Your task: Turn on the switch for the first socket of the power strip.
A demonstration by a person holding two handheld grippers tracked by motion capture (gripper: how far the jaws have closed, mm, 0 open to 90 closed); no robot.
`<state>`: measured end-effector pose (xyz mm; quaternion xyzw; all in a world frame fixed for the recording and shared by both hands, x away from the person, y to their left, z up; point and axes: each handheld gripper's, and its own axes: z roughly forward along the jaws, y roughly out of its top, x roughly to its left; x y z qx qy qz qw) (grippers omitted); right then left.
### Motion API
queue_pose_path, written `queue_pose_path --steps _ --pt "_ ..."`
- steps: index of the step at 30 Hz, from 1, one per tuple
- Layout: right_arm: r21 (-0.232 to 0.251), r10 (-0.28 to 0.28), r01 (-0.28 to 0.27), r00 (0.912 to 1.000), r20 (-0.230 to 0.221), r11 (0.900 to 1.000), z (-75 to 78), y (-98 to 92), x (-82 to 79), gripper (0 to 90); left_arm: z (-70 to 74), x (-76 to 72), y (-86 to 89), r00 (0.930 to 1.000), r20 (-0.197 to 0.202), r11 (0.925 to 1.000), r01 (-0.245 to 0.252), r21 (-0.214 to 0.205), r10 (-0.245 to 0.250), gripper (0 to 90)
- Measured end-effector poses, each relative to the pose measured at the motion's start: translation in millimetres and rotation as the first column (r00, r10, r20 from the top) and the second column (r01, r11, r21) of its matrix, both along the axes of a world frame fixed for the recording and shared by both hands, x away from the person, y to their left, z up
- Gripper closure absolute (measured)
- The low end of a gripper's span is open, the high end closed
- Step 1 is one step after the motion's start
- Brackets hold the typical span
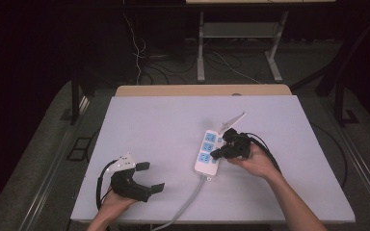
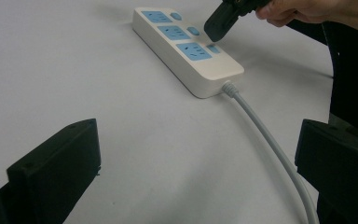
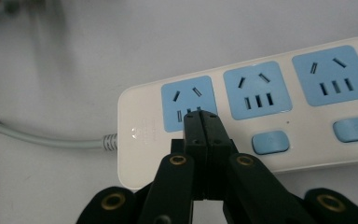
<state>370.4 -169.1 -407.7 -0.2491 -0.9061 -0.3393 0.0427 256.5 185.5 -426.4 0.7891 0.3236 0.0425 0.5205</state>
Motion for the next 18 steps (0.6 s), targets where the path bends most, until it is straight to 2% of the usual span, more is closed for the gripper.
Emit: queue_pose_path --steps 5,18 --pt "0.026 -0.011 0.011 0.9999 0.01 0.9996 7.9 -2.6 1.9 90.0 0.1 -0.3 -0.3 1.0 0.0 1.0 0.0 0.001 0.0 0.0" --pt "0.05 -0.05 0.048 0.9982 0.034 0.9976 24.7 -20.4 -0.1 90.0 0.2 -1.2 -1.4 1.0 0.0 1.0 0.005 0.004 -0.005 0.0"
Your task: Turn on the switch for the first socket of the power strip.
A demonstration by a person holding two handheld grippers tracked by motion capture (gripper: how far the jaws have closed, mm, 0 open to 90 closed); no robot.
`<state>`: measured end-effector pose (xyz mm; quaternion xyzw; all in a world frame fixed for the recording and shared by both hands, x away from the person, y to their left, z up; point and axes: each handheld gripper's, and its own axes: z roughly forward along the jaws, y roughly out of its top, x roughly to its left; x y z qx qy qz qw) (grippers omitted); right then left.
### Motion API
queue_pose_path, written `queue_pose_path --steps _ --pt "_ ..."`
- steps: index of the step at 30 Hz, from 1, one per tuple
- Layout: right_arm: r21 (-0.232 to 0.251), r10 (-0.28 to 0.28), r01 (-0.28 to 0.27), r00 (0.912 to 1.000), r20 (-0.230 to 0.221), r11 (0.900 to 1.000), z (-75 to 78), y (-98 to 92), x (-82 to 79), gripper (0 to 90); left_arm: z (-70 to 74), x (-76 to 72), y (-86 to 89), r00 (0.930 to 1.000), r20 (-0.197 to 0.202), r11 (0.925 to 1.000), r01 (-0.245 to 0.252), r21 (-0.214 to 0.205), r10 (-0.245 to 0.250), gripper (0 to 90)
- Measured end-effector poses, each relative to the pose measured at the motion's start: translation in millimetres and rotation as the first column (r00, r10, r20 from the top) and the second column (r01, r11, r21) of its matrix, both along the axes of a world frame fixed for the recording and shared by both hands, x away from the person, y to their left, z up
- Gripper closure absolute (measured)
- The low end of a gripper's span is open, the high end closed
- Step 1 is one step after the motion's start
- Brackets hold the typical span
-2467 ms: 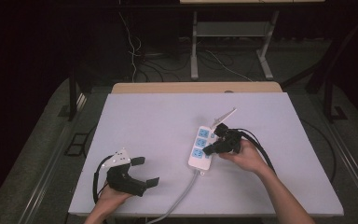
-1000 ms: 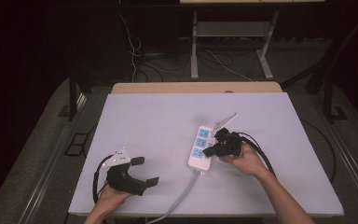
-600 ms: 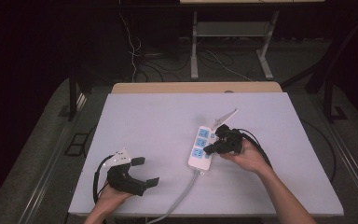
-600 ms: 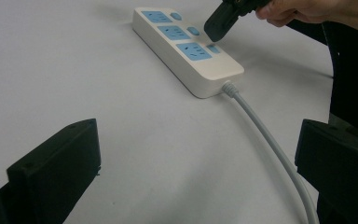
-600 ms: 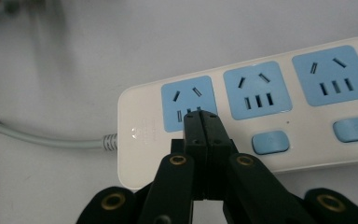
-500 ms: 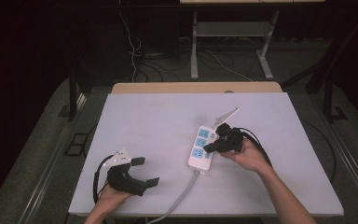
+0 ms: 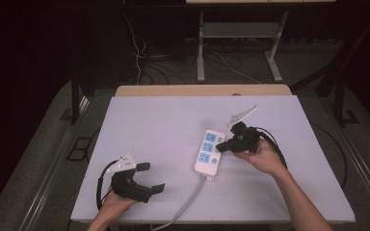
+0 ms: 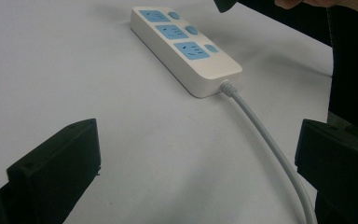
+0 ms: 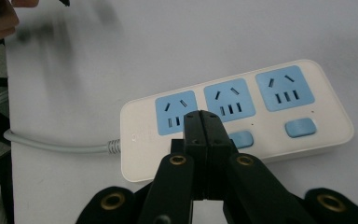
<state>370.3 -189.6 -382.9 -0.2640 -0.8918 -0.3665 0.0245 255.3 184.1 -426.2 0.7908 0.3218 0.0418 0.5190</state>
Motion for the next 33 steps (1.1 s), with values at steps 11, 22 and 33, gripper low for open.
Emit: queue_pose_path --steps 11,22,33 --pt "0.006 -0.03 0.03 0.9995 0.011 0.9995 10.2 -20.2 -6.5 89.6 -0.8 0.6 0.4 1.0 -0.005 1.0 -0.004 -0.004 0.004 0.0" --pt "0.037 -0.102 0.101 0.9948 0.009 0.9942 20.2 -41.5 -18.1 73.9 -0.5 -0.1 -0.5 1.0 -0.004 1.0 -0.002 -0.002 0.002 0.0" --pt "0.068 -0.214 0.212 0.9767 0.023 0.975 20.8 -67.8 -32.1 34.3 -0.4 -0.3 -1.1 1.0 -0.005 1.0 -0.001 -0.002 0.001 0.0"
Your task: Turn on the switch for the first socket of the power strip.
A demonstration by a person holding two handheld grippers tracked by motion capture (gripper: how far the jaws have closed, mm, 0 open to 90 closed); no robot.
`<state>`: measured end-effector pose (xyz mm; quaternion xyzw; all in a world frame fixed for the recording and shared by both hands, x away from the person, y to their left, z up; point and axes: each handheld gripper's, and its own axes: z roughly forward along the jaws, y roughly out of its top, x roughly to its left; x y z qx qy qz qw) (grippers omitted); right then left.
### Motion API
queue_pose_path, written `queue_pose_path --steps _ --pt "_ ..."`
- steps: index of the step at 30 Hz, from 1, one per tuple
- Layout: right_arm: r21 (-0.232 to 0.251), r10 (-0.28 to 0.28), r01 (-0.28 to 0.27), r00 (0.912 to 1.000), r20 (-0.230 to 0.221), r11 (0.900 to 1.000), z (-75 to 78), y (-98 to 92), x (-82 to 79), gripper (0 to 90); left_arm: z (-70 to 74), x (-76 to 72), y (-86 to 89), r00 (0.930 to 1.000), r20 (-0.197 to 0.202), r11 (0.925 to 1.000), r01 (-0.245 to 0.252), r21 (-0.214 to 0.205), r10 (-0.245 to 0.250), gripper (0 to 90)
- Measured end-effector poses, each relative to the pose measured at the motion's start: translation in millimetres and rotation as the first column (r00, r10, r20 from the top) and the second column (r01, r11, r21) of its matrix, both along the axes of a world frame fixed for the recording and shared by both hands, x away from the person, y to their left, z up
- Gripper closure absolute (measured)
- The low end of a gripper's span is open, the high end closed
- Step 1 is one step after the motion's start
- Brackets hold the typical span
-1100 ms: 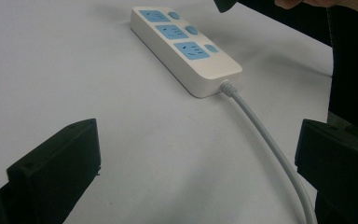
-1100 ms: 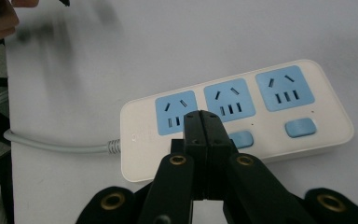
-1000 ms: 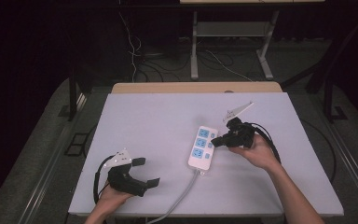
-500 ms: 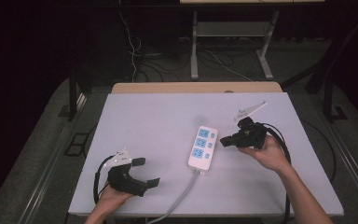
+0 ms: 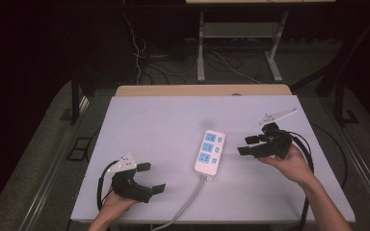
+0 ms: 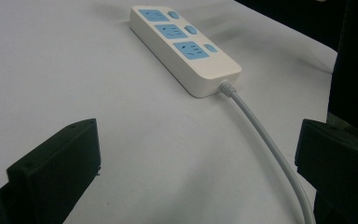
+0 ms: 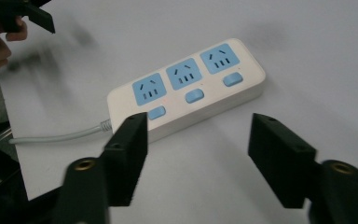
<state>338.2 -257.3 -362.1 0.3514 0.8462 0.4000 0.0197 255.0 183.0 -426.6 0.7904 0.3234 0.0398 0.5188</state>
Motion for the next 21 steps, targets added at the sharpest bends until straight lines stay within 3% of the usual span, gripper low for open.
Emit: queue_pose_path --steps 1,3,4,7,21 --pt "0.0 0.0 0.0 1.0 0.0 1.0 0.0 0.0 0.0 34.3 0.0 0.0 -0.1 1.0 0.0 1.0 0.0 0.0 0.0 0.0" --pt "0.019 -0.031 0.031 0.9995 -0.007 0.9993 -0.9 -6.9 -4.0 18.3 0.1 -0.2 -0.3 1.0 0.0 1.0 0.0 0.0 0.0 0.0" --pt "0.019 -0.031 0.031 0.9995 -0.007 0.9993 -0.9 -6.9 -4.0 18.3 0.1 -0.2 -0.4 1.0 0.0 1.0 0.0 0.0 0.0 0.0" --pt "0.038 -0.057 0.057 0.9983 -0.013 0.9976 -3.1 -15.2 -11.5 1.0 0.1 -0.2 -0.5 1.0 -0.001 1.0 0.0 0.001 0.0 0.0" --pt "0.088 -0.088 0.089 0.9959 -0.019 0.9921 -15.4 -34.8 -41.9 0.1 0.0 -0.6 -1.4 1.0 -0.001 1.0 0.0 0.002 0.0 0.0"
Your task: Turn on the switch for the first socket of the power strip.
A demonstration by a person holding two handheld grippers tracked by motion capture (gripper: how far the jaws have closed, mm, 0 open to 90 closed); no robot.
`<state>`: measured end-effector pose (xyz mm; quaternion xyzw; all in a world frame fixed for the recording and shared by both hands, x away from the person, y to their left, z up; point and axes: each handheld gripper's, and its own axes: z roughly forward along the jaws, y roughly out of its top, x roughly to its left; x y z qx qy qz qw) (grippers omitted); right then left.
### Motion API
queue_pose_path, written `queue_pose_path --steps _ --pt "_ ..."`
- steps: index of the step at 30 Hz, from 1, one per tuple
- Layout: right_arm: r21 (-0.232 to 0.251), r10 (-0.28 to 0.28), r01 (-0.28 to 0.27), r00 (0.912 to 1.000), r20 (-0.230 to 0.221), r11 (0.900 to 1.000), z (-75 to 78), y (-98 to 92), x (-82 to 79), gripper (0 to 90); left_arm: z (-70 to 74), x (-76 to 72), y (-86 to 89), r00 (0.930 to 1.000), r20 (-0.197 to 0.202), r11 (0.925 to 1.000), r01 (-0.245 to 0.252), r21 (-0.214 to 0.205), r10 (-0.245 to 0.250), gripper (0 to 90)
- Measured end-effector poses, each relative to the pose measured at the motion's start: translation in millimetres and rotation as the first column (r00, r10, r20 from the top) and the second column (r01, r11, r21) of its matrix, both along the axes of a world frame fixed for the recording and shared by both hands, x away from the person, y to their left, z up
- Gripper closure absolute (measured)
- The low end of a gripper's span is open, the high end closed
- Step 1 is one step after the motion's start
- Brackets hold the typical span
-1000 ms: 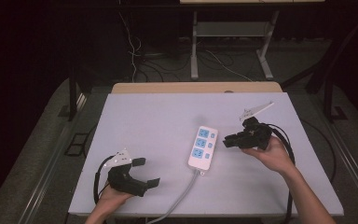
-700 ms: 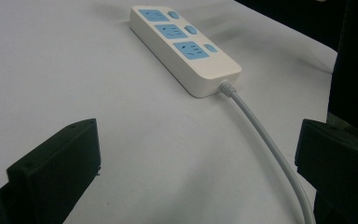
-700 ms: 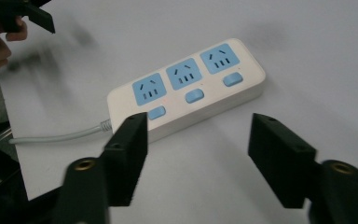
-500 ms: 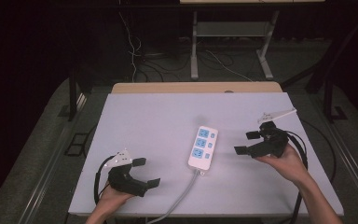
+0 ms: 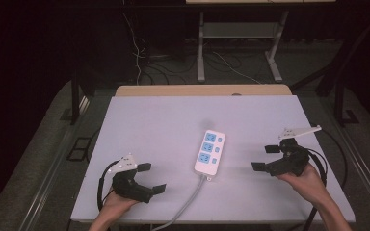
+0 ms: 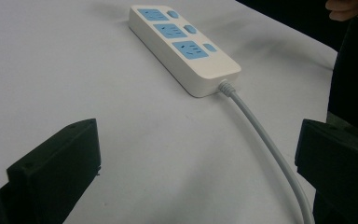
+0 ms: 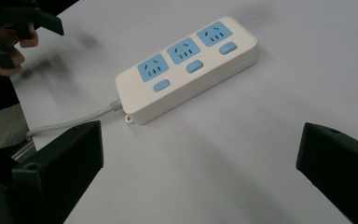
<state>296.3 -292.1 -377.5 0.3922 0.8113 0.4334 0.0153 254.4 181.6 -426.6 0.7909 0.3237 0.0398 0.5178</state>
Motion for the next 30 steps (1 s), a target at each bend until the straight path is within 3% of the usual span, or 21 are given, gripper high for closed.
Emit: queue_pose_path --steps 11,22,30 --pt "0.04 -0.029 0.029 0.9996 0.001 0.9988 -16.7 -9.6 -21.3 0.1 0.0 -0.3 -0.4 1.0 0.001 1.0 0.001 0.003 -0.001 0.0" --pt "0.064 -0.085 0.084 0.9962 0.016 0.9944 -45.9 -21.2 -42.7 0.1 0.1 -0.6 0.0 1.0 0.003 1.0 0.001 0.006 -0.001 0.0" --pt "0.072 -0.095 0.093 0.9952 0.025 0.9931 -50.3 -24.1 -47.2 0.2 0.2 -0.4 0.3 1.0 0.003 1.0 -0.001 0.006 0.0 0.0"
